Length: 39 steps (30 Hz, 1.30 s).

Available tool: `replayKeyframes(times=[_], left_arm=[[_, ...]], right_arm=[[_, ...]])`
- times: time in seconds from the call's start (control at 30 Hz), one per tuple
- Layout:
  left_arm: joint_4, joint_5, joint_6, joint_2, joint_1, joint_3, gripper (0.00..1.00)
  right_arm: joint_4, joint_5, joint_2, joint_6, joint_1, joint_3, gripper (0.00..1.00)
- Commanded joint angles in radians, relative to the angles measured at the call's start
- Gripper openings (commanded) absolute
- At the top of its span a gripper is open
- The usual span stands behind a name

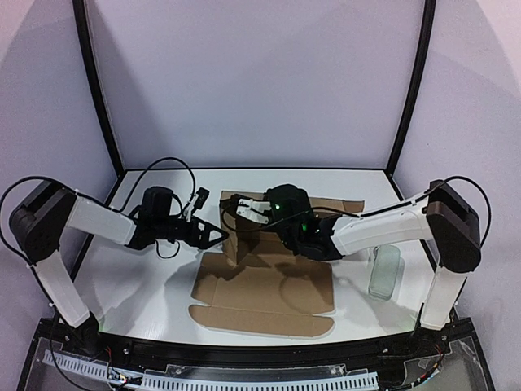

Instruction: Fold the paper box

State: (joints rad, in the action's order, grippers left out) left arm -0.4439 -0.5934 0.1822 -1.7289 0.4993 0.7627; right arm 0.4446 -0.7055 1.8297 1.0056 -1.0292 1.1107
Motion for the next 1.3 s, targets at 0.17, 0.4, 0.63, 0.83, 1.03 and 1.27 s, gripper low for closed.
replayKeyframes(times=[0.17, 0.4, 0.63, 0.83, 1.03, 1.27], left_arm=[[-0.421, 0.316, 0.022, 0.075, 0.086, -0.207, 0.99], [-0.553, 0.354, 0.029, 0.001, 0.123, -0.211, 0.99], [-0.667, 0.500, 0.016, -0.043, 0.182, -0.201, 0.99], [-0.656, 0.752, -0.064, -0.059, 0.263, -0.165, 0.99], [-0.689, 0.876, -0.038, -0.086, 0.264, -0.127, 0.99], [-0.704, 0.903, 0.012, -0.107, 0.264, -0.107, 0.98]], right_arm=[[0.042, -0.036, 0.045, 0.021, -0.049, -0.125, 0.00], [0.088, -0.068, 0.074, 0.051, -0.072, -0.161, 0.00], [0.040, -0.080, 0.071, 0.030, -0.079, -0.169, 0.00], [-0.062, -0.059, 0.043, -0.026, -0.080, -0.148, 0.00], [-0.136, -0.017, 0.017, -0.039, -0.080, -0.134, 0.00], [-0.194, -0.008, 0.005, -0.074, -0.080, -0.121, 0.00]])
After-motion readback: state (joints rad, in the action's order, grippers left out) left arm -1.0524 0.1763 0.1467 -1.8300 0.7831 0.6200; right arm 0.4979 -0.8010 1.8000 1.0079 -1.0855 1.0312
